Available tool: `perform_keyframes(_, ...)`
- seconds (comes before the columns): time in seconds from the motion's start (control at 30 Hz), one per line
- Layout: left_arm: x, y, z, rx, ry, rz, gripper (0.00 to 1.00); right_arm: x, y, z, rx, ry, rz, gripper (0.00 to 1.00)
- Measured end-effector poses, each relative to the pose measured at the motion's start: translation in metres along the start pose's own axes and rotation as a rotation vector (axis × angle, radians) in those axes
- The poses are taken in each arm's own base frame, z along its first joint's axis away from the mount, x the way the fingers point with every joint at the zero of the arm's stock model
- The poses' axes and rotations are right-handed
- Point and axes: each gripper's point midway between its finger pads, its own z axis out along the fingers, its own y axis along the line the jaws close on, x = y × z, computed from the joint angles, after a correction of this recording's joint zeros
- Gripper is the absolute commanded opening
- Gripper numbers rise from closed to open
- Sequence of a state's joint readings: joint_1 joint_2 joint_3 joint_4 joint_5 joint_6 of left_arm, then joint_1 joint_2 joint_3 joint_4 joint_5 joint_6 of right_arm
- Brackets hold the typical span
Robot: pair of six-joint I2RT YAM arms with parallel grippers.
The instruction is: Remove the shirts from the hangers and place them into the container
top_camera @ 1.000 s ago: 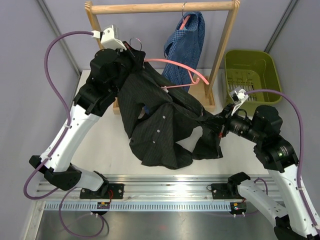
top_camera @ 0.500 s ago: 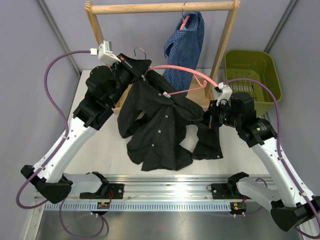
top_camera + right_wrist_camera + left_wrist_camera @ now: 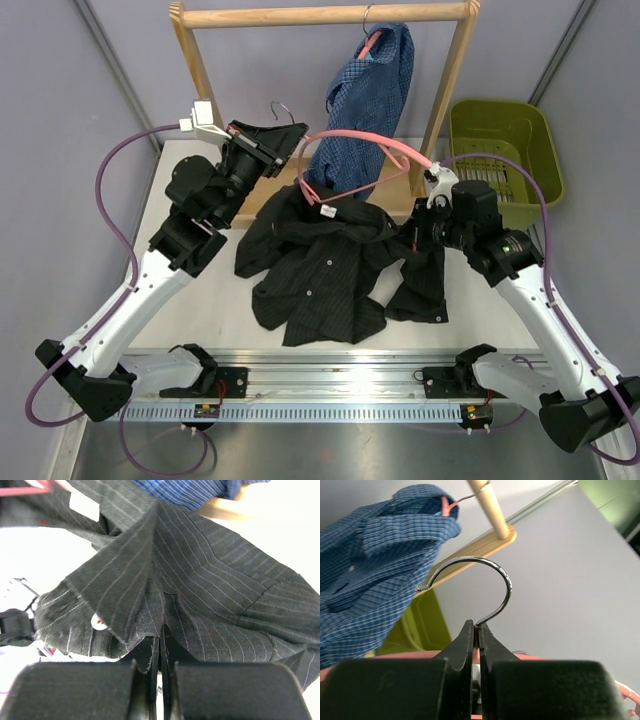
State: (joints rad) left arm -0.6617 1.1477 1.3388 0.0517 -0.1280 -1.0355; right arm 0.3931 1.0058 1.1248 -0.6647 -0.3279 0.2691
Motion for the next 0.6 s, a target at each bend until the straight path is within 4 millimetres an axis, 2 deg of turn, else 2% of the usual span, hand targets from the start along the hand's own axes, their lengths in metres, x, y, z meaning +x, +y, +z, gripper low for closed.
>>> perform_keyframes(0.1,-0.004,-0.015,-0.001,0.057,-0.008,-0.029,0.0,0.009,-0.014,0.01,0.06,0.047,0.017,0.0)
perform_keyframes(0.2,-0.006,-0.03,-0.002,0.111,-0.004,-0.024,0.0,0.024,-0.035,0.022,0.16,0.125,0.046,0.0)
perform_keyframes(0.33,-0.009,-0.055,-0.001,0.165,0.041,0.076,0.0,0.049,-0.071,0.025,0.359,0.257,0.089,0.01)
perform_keyframes(0.37,-0.01,-0.063,0.001,0.18,0.054,0.117,0.0,0.054,-0.079,0.024,0.408,0.289,0.095,0.34)
perform_keyframes(0.43,-0.011,-0.077,0.004,0.203,0.085,0.198,0.0,0.065,-0.091,0.022,0.493,0.342,0.103,0.69)
perform_keyframes(0.53,-0.009,-0.093,0.011,0.211,0.132,0.357,0.0,0.072,-0.091,0.01,0.536,0.371,0.101,0.77)
perform_keyframes(0.6,-0.005,-0.097,0.014,0.205,0.169,0.445,0.0,0.06,-0.082,-0.005,0.525,0.323,0.097,0.81)
